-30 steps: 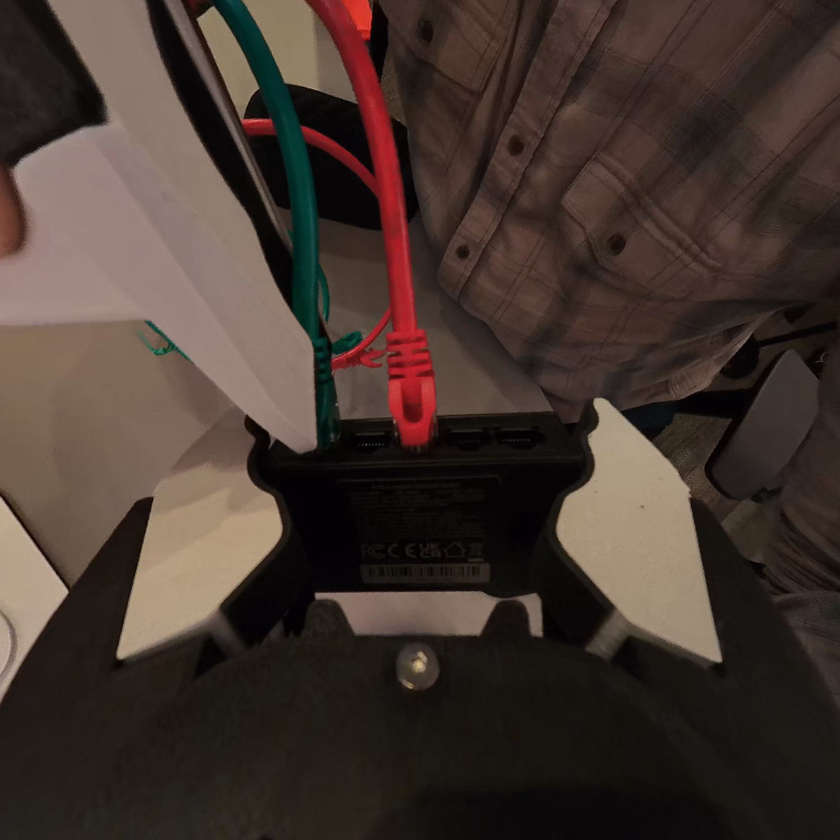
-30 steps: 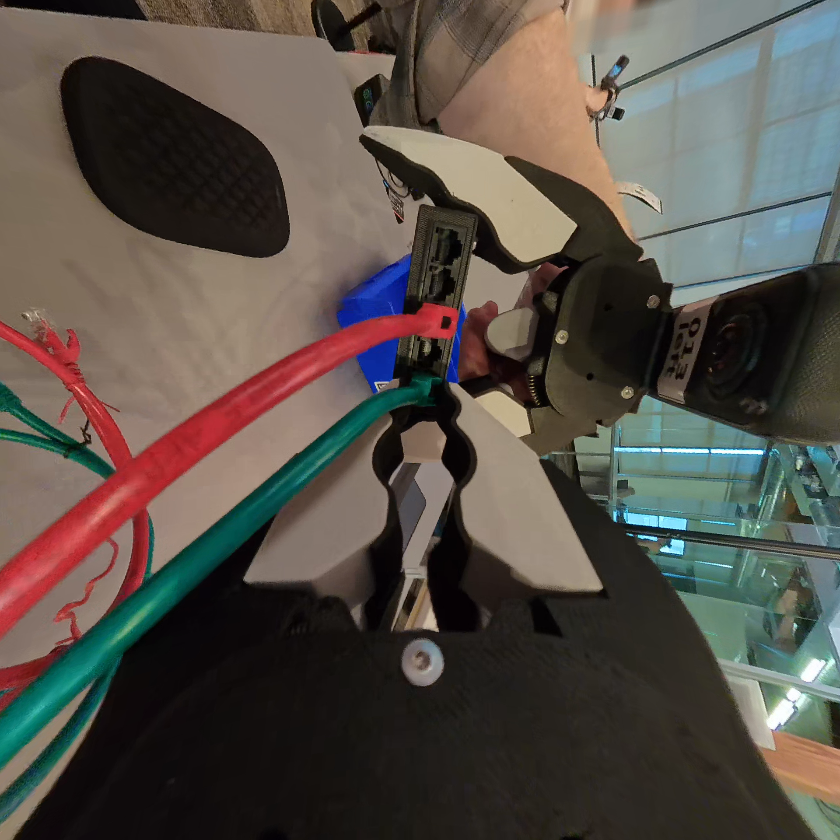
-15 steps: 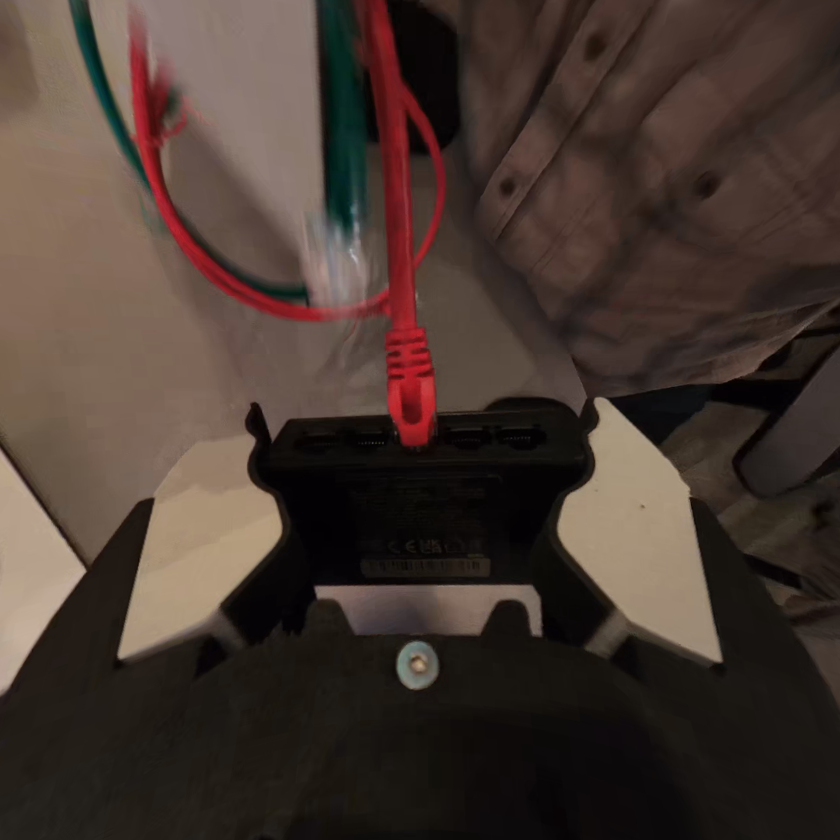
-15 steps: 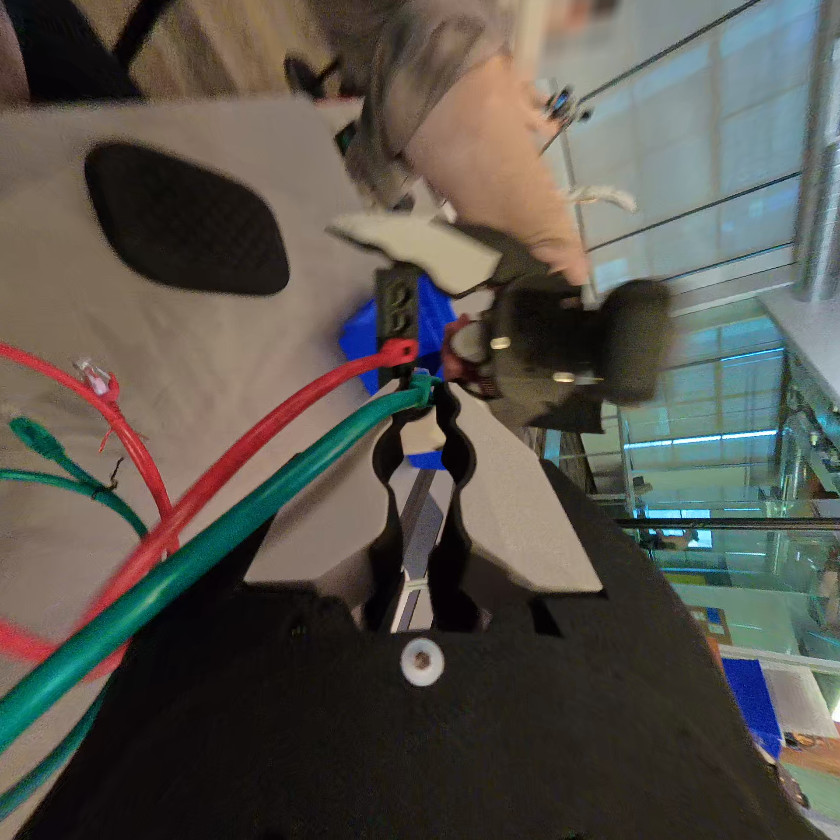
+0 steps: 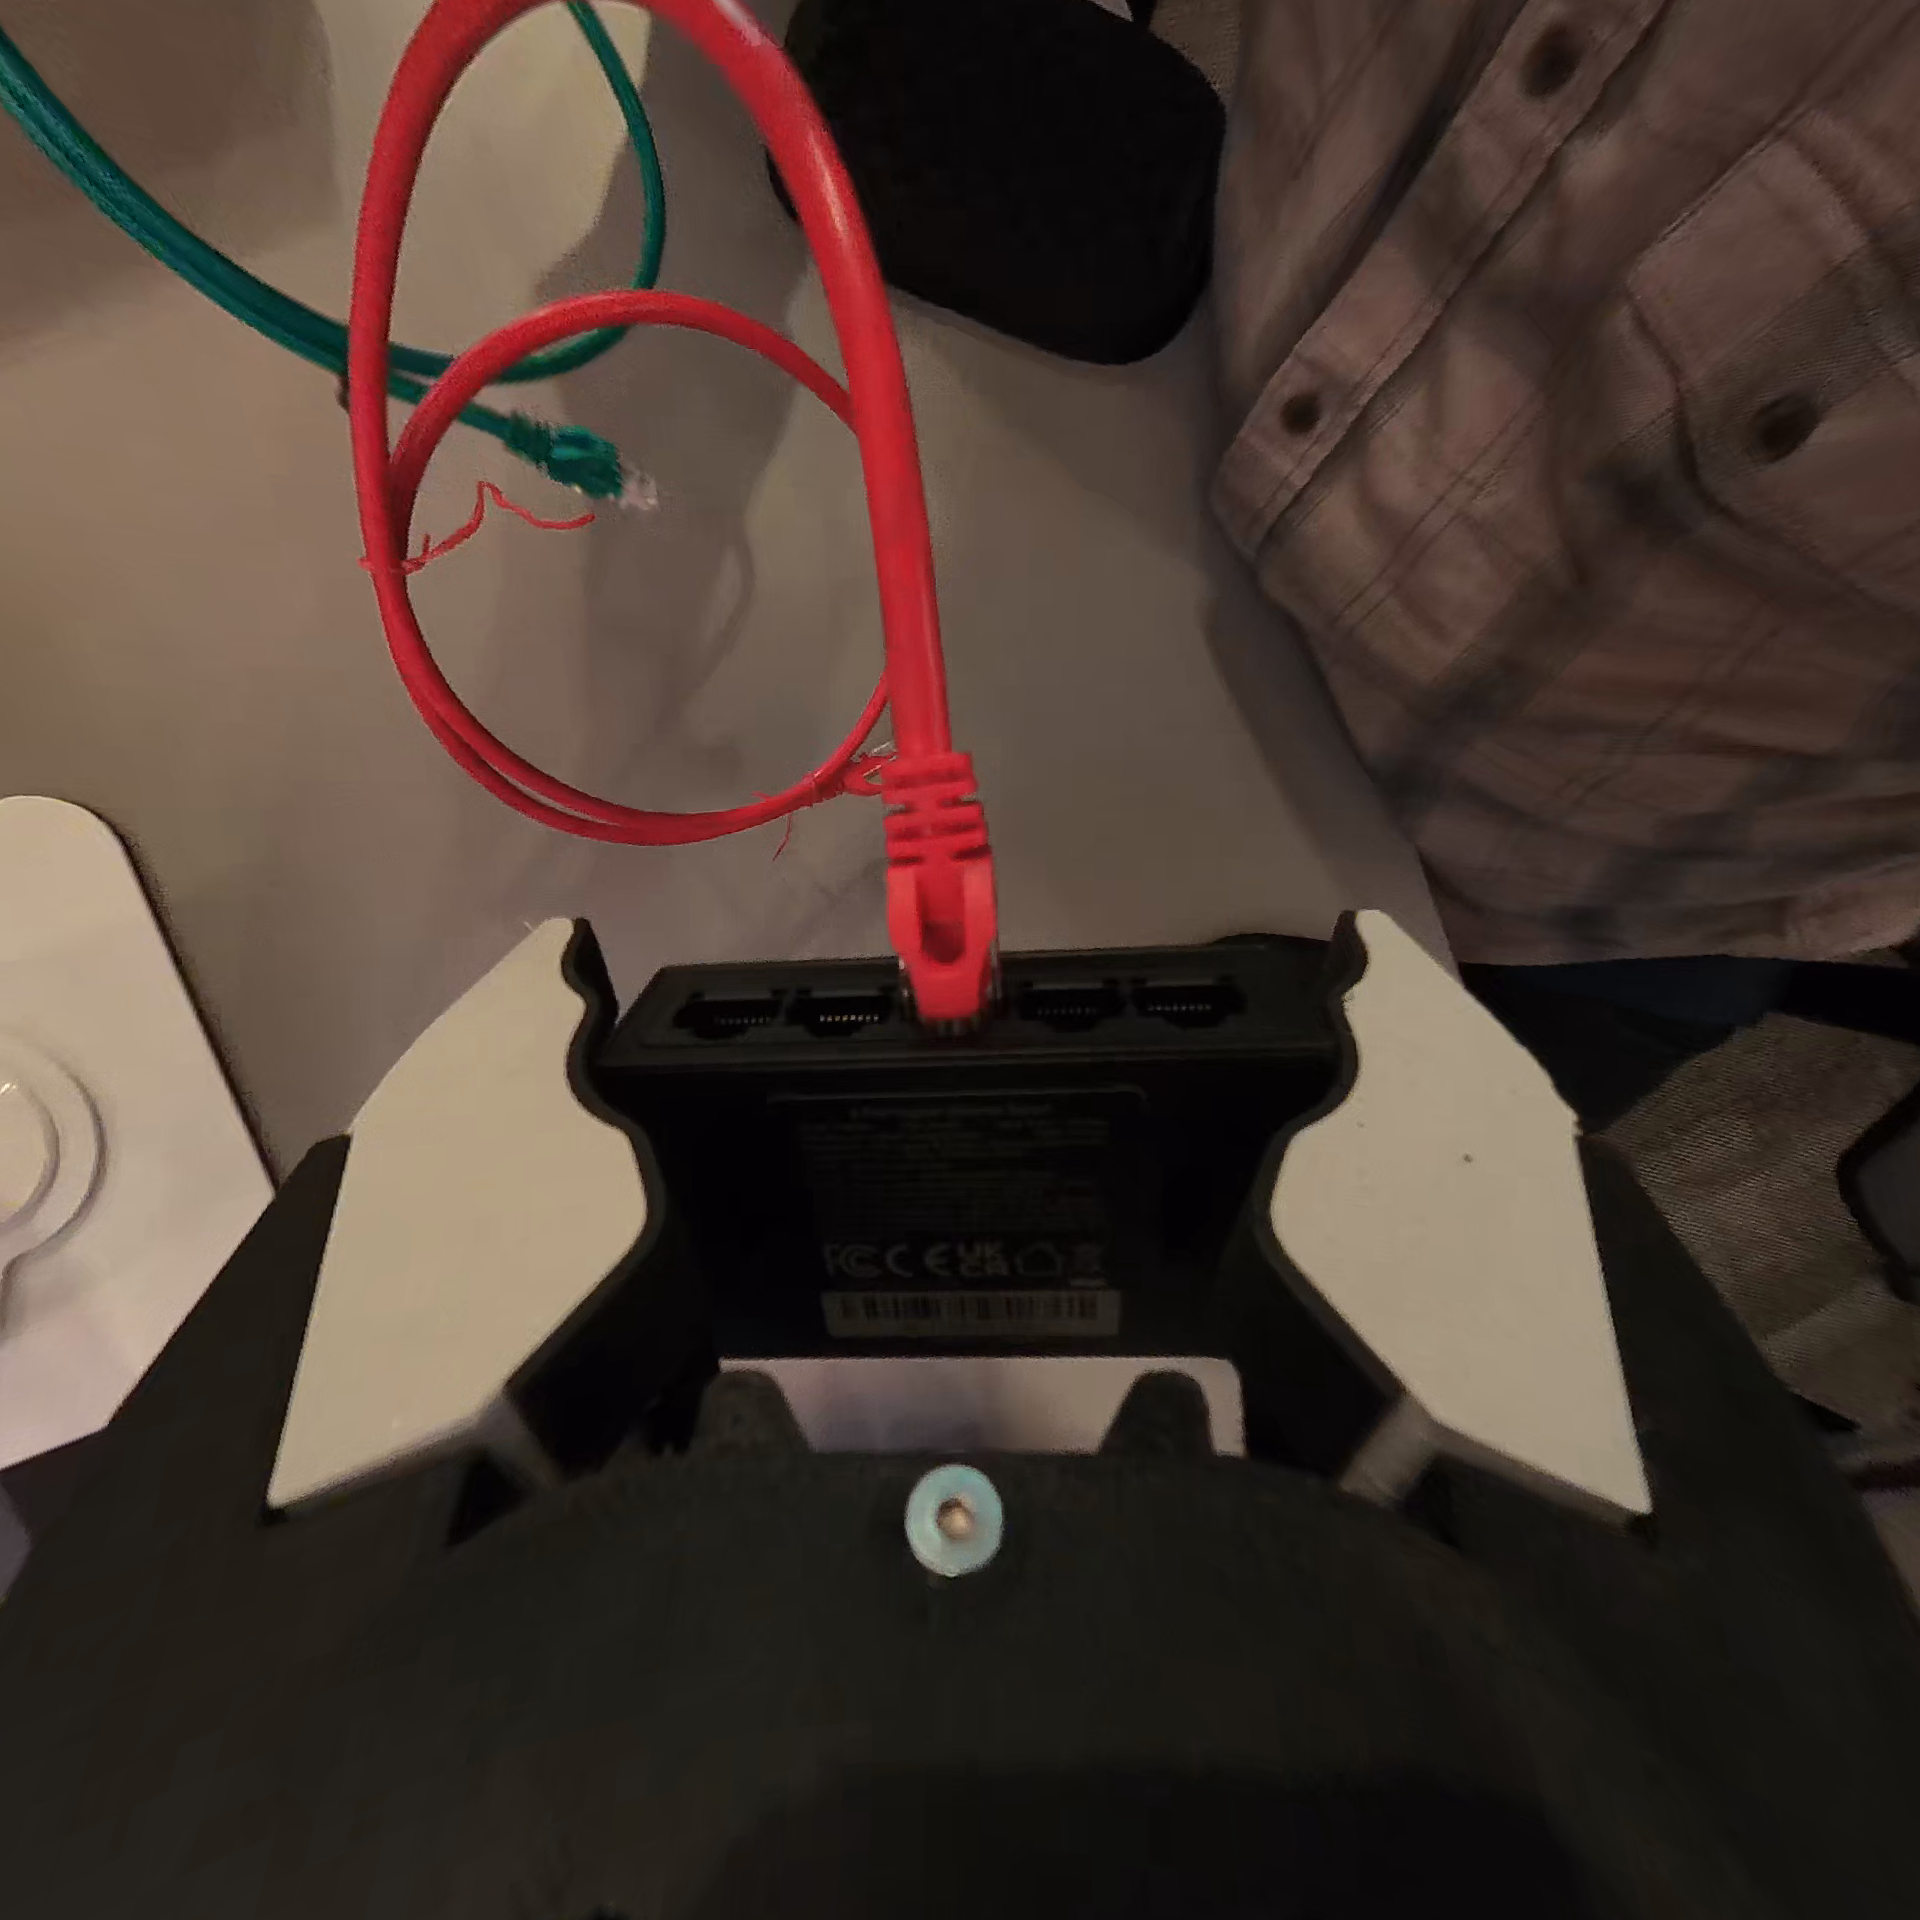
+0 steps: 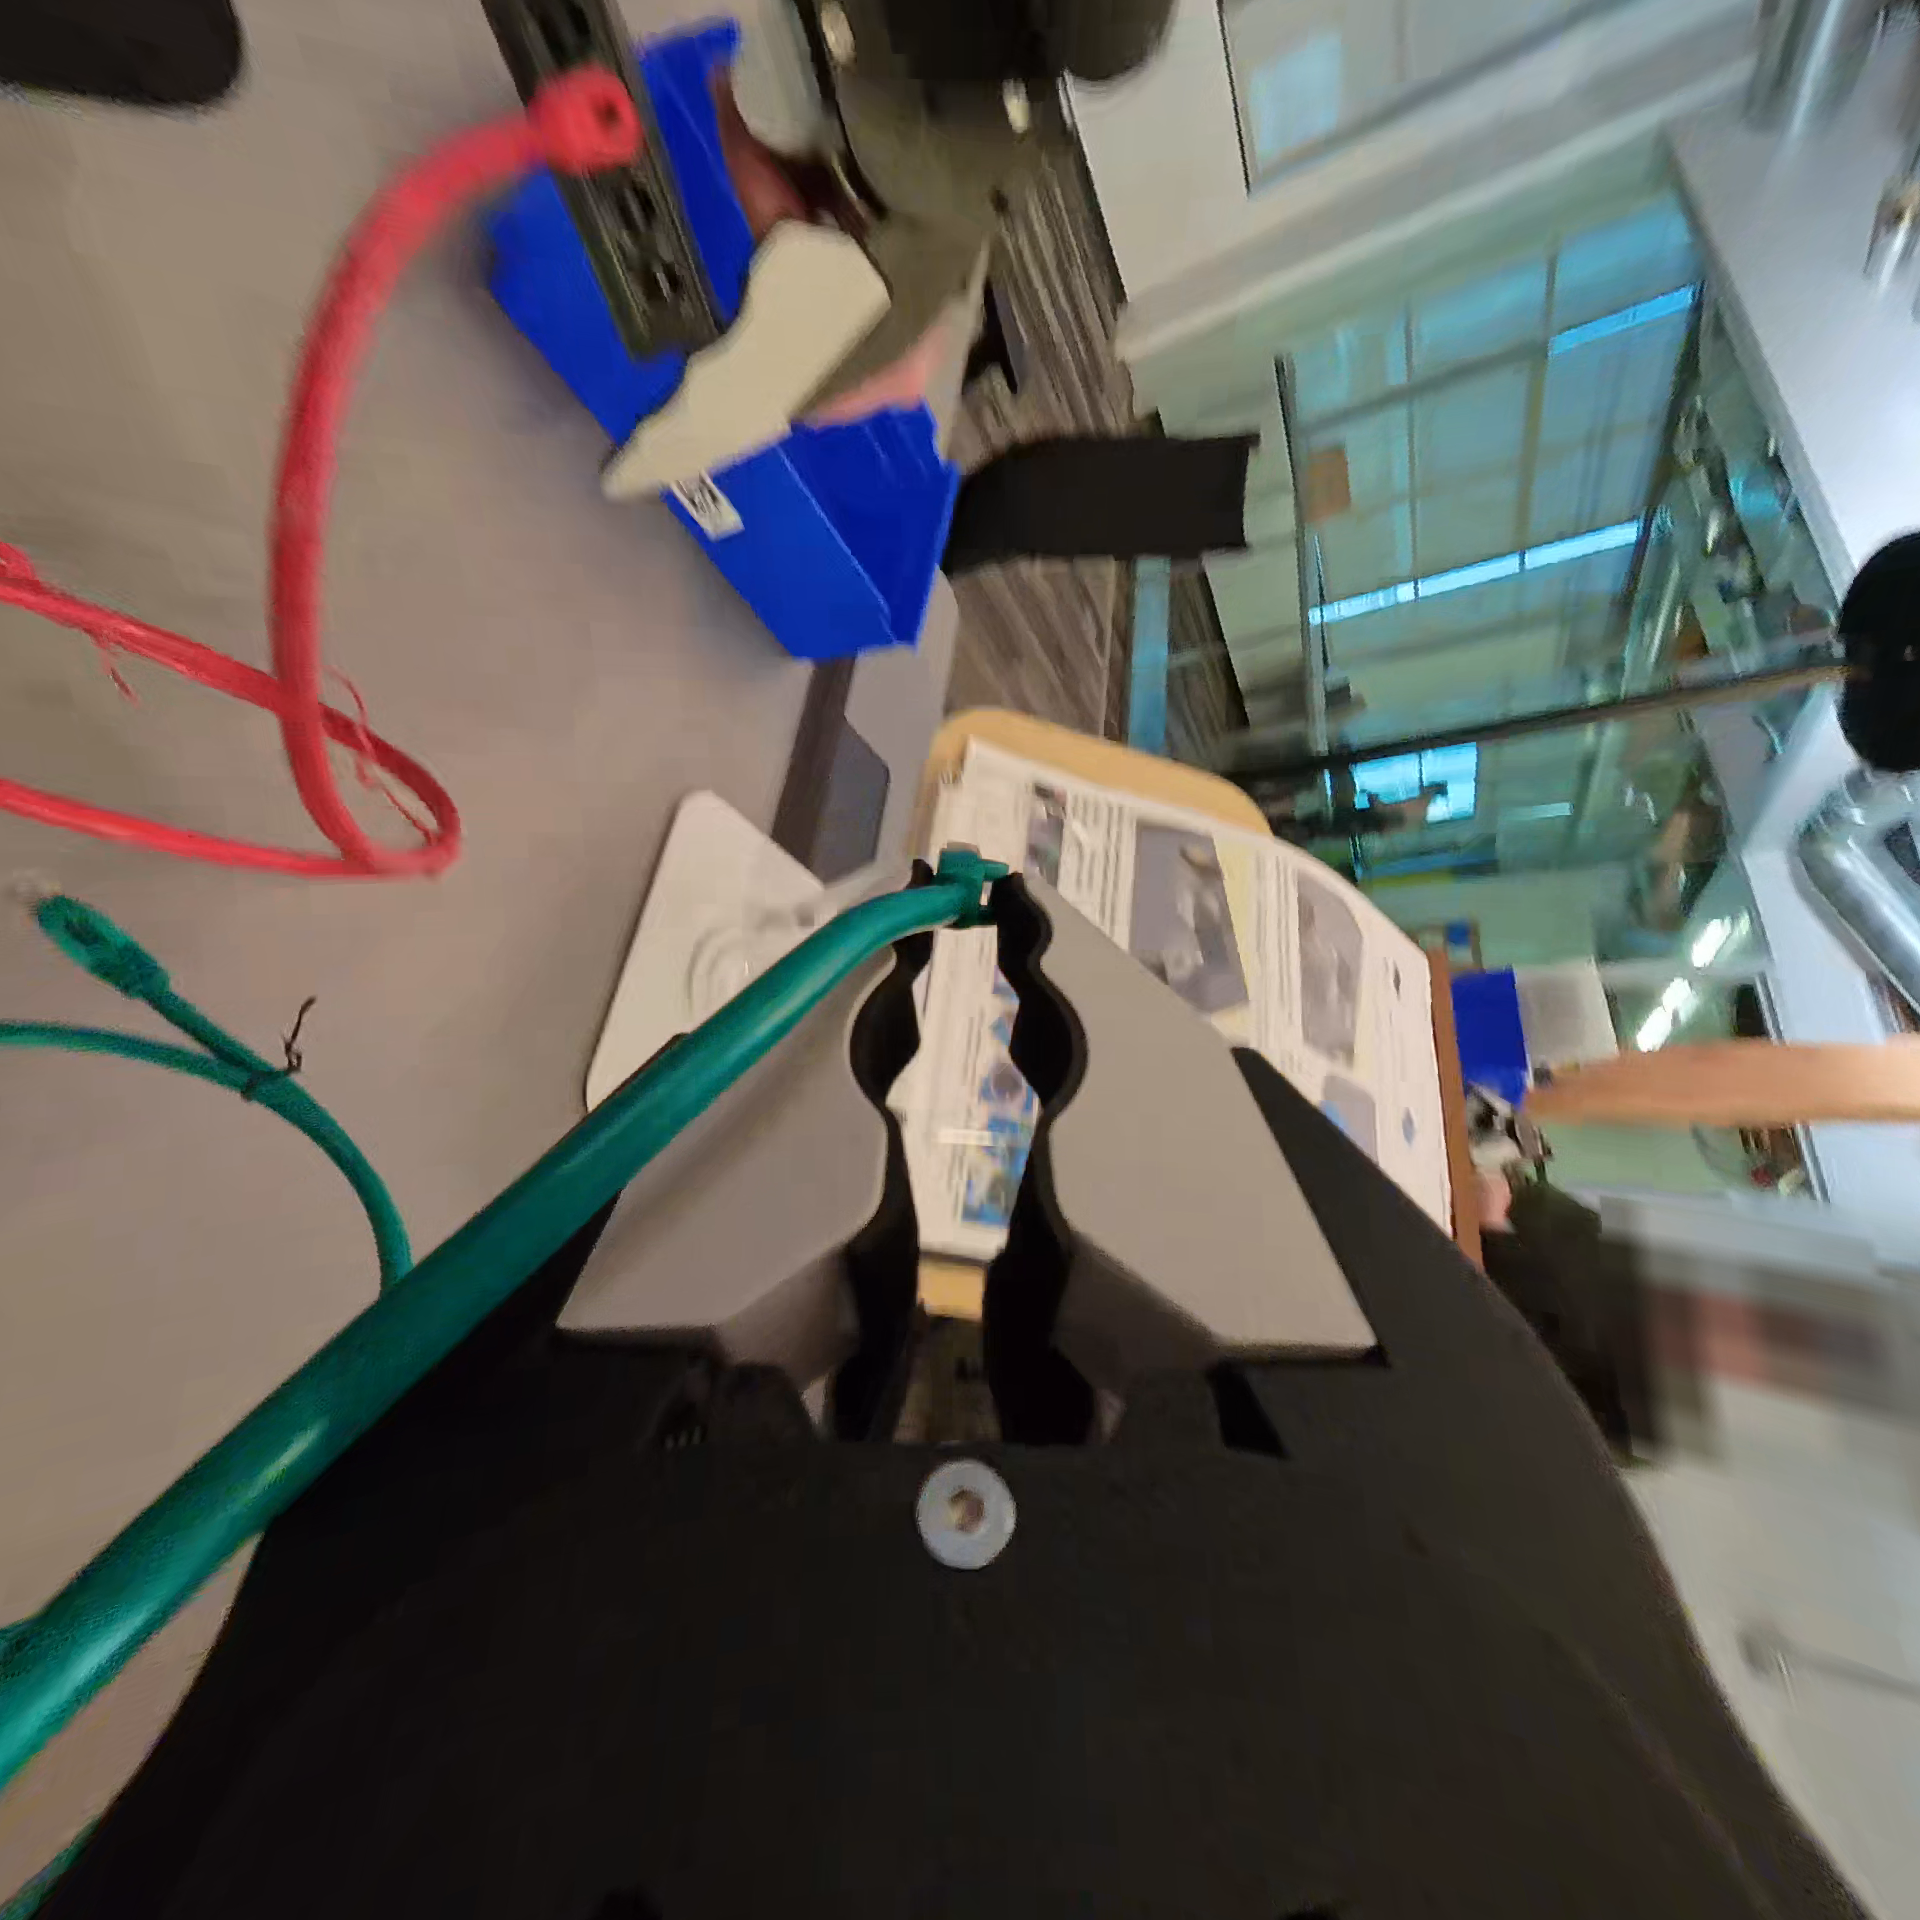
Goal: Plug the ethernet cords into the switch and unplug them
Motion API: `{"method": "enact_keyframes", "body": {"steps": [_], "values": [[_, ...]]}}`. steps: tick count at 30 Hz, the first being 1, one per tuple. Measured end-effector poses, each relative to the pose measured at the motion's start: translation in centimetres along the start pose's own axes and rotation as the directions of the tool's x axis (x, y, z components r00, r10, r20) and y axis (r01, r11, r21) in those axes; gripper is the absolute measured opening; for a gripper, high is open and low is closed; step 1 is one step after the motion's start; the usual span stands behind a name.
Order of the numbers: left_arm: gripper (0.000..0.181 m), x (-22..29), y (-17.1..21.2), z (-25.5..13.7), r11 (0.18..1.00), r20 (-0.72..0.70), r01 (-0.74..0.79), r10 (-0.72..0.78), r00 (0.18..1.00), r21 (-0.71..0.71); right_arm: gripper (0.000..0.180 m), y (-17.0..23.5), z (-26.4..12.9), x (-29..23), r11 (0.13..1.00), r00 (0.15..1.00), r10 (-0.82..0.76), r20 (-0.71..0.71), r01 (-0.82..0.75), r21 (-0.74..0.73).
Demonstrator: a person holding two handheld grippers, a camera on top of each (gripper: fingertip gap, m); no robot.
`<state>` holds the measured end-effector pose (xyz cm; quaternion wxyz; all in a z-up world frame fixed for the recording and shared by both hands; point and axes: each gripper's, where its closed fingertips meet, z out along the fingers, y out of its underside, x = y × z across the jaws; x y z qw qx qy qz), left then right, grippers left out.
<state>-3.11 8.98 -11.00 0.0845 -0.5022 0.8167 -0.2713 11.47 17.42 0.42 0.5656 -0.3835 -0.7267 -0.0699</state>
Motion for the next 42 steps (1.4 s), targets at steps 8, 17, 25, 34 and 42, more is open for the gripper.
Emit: {"method": "enact_keyframes", "body": {"steps": [8, 17, 25, 34, 42], "values": [[0.126, -0.6, 0.5, 1.9, 0.999, 0.018, -0.014, 0.013, 1.000, 0.030, 0.010, 10.0, -6.9, 3.3, 0.944, 0.991, 0.040, -0.129, -0.079, -0.320], [0.126, -0.8, 0.9, 1.9, 0.998, 0.013, 0.008, -0.009, 1.000, 0.062, 0.009, 23.2, -17.3, 7.6, 0.776, 0.951, 0.001, -0.309, -0.196, -0.600], [0.126, -0.6, 1.8, 2.5, 0.999, 0.002, 0.034, -0.034, 0.999, 0.034, 0.011, 31.6, -21.9, 1.8, 0.648, 0.907, 0.021, -0.421, -0.333, -0.685], [0.126, -0.7, 1.7, 2.8, 0.999, -0.004, 0.039, -0.039, 0.999, 0.023, 0.010, 31.5, -26.2, 2.2, 0.656, 0.807, 0.069, -0.586, -0.479, -0.583], [0.125, -0.7, 1.2, 3.1, 0.999, -0.010, 0.022, -0.022, 1.000, 0.028, 0.009, 28.1, -28.4, 7.0, 0.696, 0.782, 0.071, -0.619, -0.484, -0.531]]}}
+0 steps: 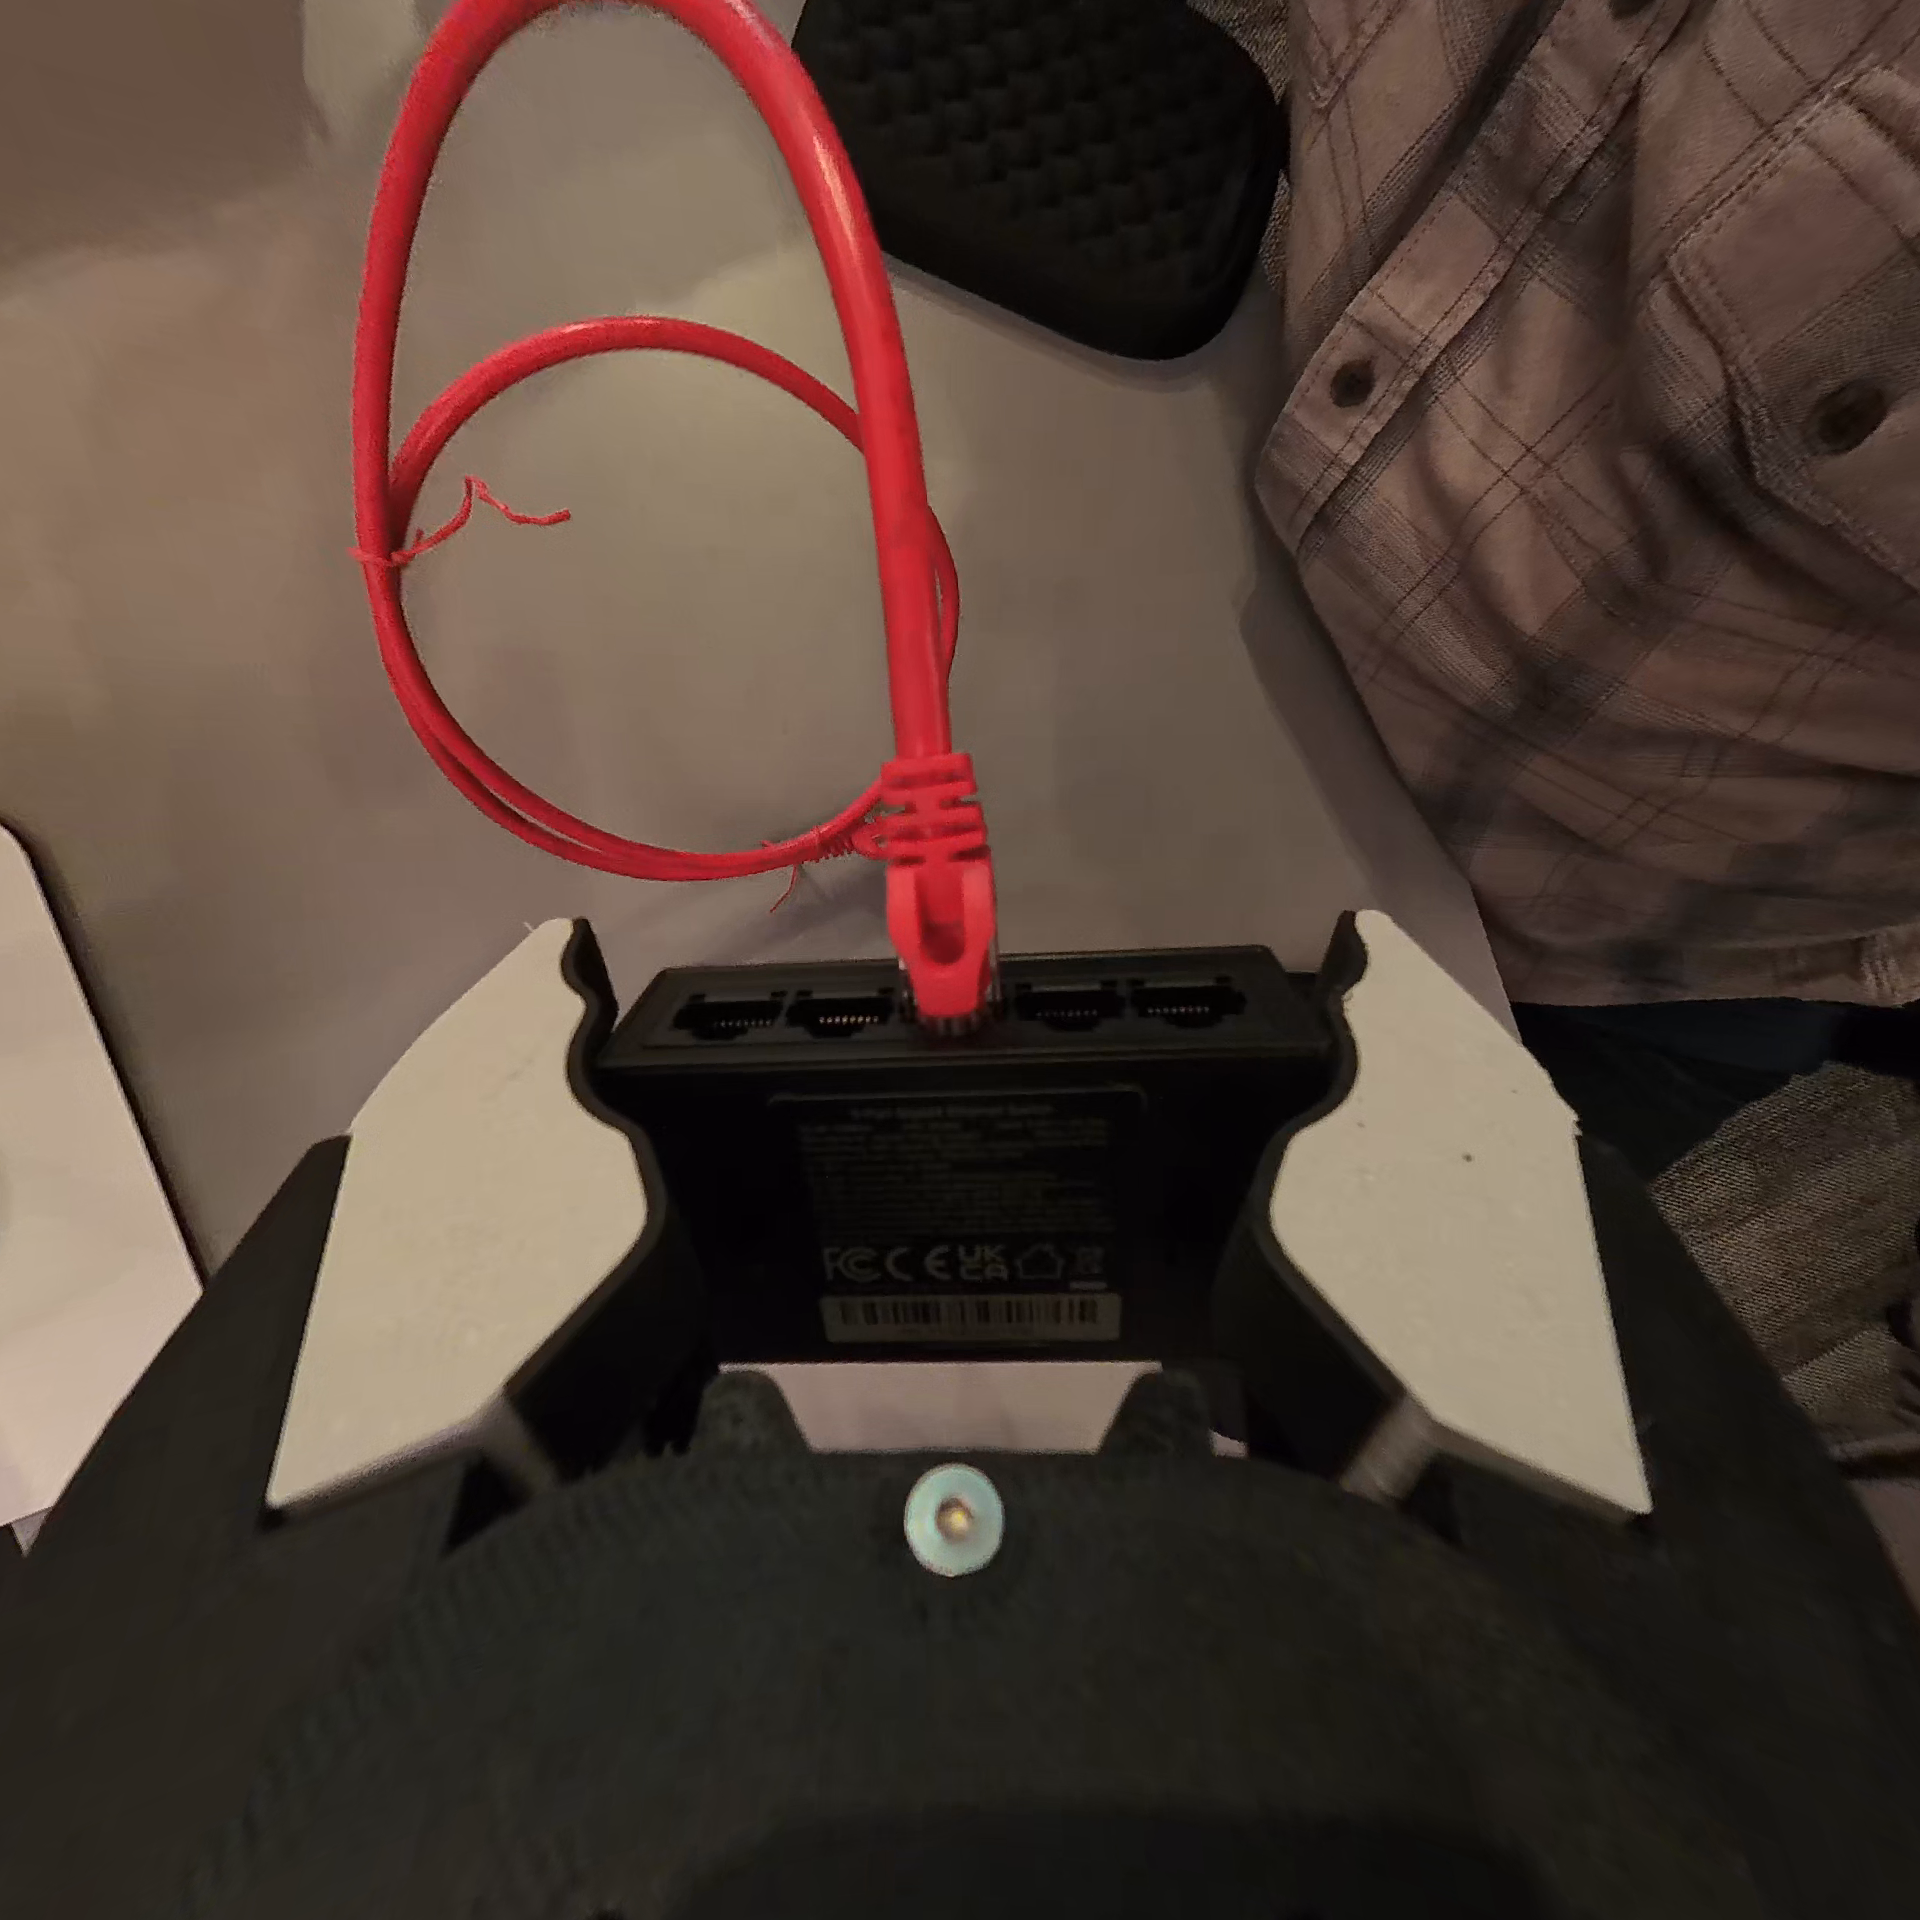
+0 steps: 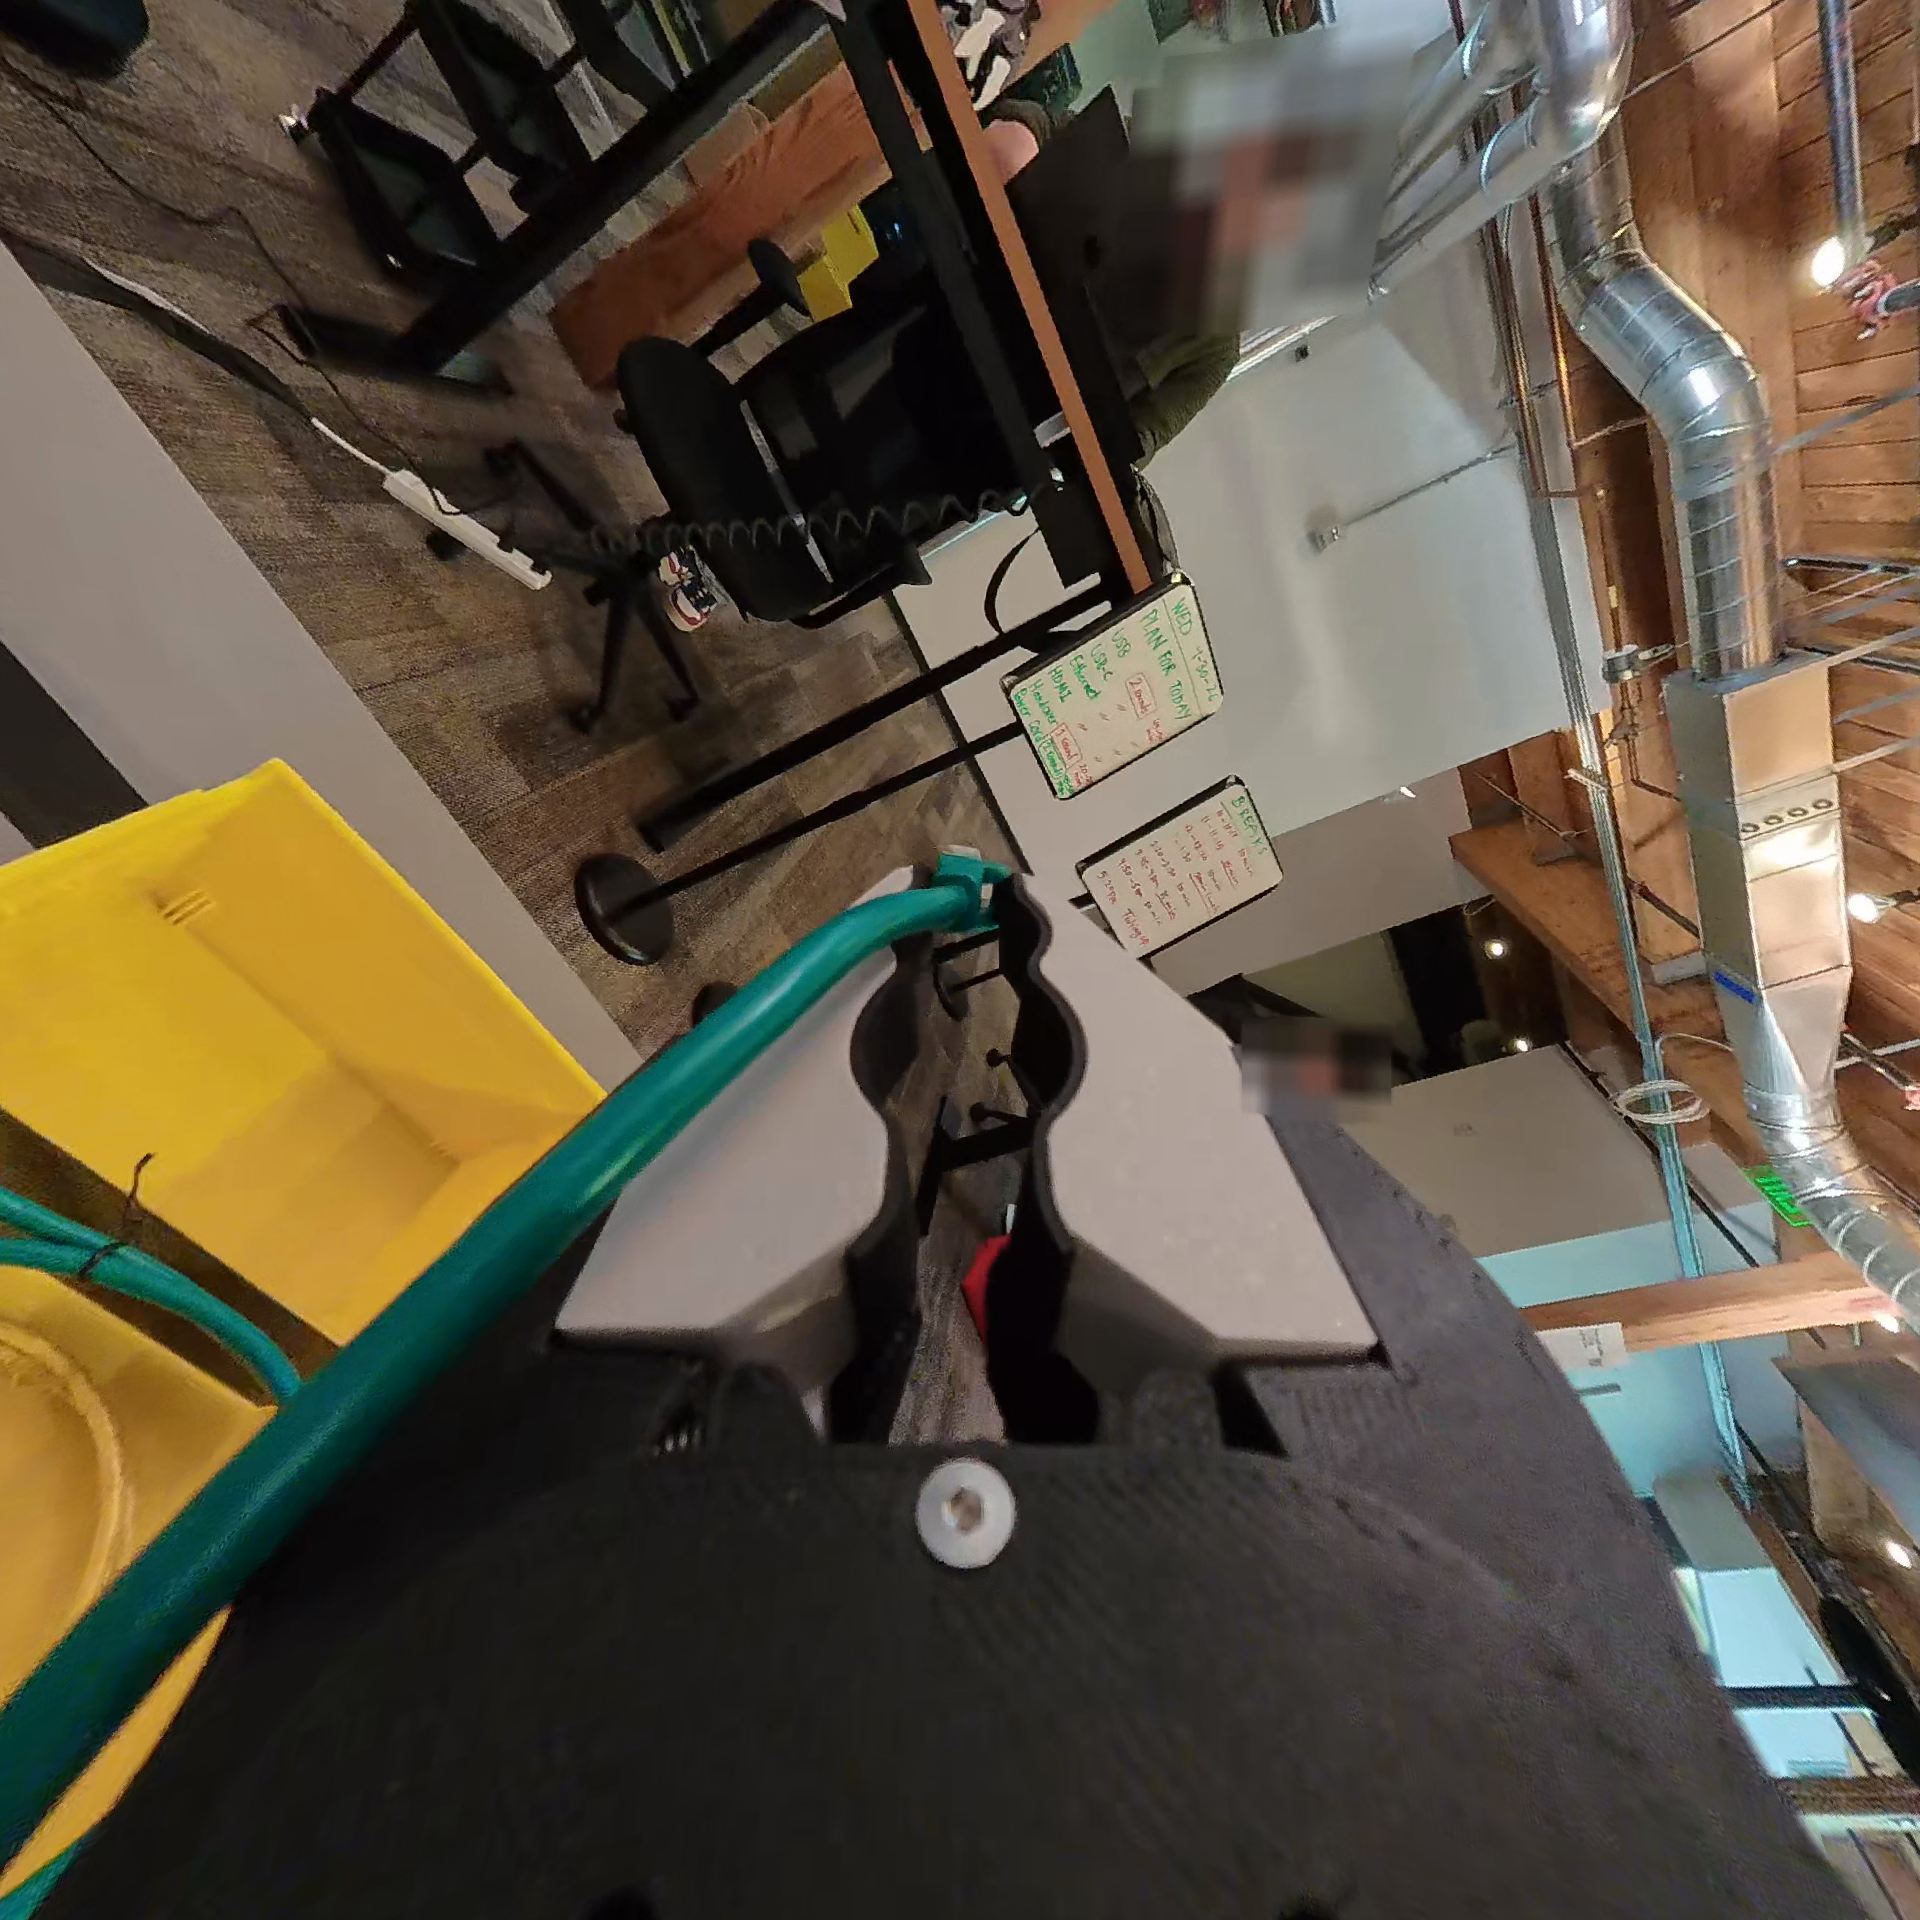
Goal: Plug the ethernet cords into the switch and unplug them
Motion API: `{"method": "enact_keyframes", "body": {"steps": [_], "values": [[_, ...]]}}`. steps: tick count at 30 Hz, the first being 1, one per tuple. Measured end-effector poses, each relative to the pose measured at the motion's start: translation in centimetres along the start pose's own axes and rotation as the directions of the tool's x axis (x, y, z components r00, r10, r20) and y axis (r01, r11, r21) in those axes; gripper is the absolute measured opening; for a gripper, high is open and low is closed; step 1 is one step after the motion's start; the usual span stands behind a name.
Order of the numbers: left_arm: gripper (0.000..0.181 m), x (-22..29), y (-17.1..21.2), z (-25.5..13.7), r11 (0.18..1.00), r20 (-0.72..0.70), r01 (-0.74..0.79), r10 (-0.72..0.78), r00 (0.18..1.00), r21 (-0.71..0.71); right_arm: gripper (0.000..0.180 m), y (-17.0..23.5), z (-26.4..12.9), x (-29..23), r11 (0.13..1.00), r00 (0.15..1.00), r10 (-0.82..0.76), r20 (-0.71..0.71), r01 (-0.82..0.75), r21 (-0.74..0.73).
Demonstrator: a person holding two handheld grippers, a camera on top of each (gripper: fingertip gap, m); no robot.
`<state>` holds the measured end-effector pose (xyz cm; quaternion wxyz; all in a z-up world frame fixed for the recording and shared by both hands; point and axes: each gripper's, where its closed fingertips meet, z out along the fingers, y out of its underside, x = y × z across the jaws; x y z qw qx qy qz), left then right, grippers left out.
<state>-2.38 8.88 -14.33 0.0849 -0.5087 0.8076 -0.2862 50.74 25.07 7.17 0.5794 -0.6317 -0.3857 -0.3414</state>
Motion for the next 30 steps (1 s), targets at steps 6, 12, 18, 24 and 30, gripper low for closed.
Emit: {"method": "enact_keyframes", "body": {"steps": [6, 12, 18, 24, 30], "values": [[0.126, 0.3, 0.5, 0.2, 1.000, -0.004, 0.008, -0.008, 1.000, -0.003, 0.010, 3.5, 1.2, -4.2, 0.997, 0.999, 0.003, 0.045, 0.001, -0.077], [0.126, 0.3, 0.3, 0.0, 1.000, -0.003, 0.009, -0.009, 1.000, -0.011, 0.010, 7.2, 3.9, -7.3, 0.987, 1.000, 0.011, -0.008, -0.012, -0.157], [0.126, 0.1, 0.4, 0.3, 1.000, -0.012, 0.015, -0.015, 1.000, -0.016, 0.010, 10.4, 5.2, -10.5, 0.974, 0.999, 0.022, -0.045, -0.032, -0.223], [0.126, 0.1, 0.9, 0.7, 1.000, -0.020, 0.019, -0.020, 1.000, -0.024, 0.012, 12.0, 4.5, -18.0, 0.952, 0.967, -0.134, 0.219, 0.187, -0.243], [0.125, 0.3, 0.7, 1.0, 1.000, -0.022, 0.013, -0.014, 1.000, -0.025, 0.022, 11.7, 1.9, -23.3, 0.883, 0.768, -0.317, 0.557, 0.453, -0.123]]}}
